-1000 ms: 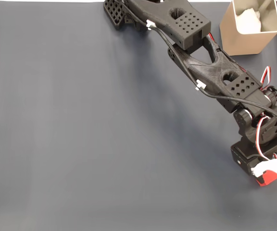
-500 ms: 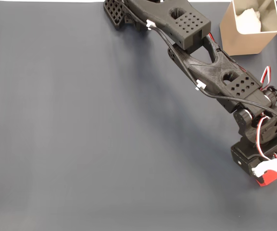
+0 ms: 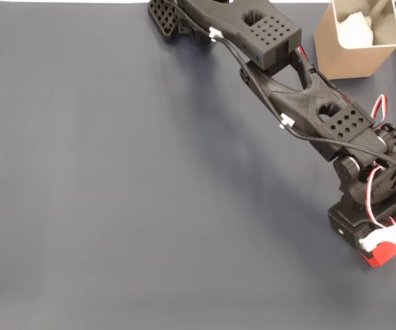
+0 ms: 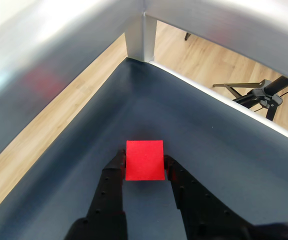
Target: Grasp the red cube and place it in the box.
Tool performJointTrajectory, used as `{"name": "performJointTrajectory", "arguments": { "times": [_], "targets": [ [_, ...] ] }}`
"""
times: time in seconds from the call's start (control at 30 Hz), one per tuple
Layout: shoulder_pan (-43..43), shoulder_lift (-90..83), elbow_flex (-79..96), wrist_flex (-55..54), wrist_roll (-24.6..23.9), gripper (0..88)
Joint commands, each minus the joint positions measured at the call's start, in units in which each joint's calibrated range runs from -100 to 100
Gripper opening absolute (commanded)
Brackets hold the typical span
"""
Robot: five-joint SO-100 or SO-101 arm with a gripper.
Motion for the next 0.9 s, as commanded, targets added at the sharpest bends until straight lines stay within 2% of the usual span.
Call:
{"name": "performJointTrajectory", "arguments": {
  "times": [0.0, 0.5, 0.87],
  "targets": [
    [-0.3, -4.6, -0.2, 0.5, 0.6, 9.4],
    [-1.5, -14.1, 5.8, 4.6, 1.3, 5.5],
    [-3.0, -34.6, 27.1, 9.7, 1.6, 4.0]
  ]
}}
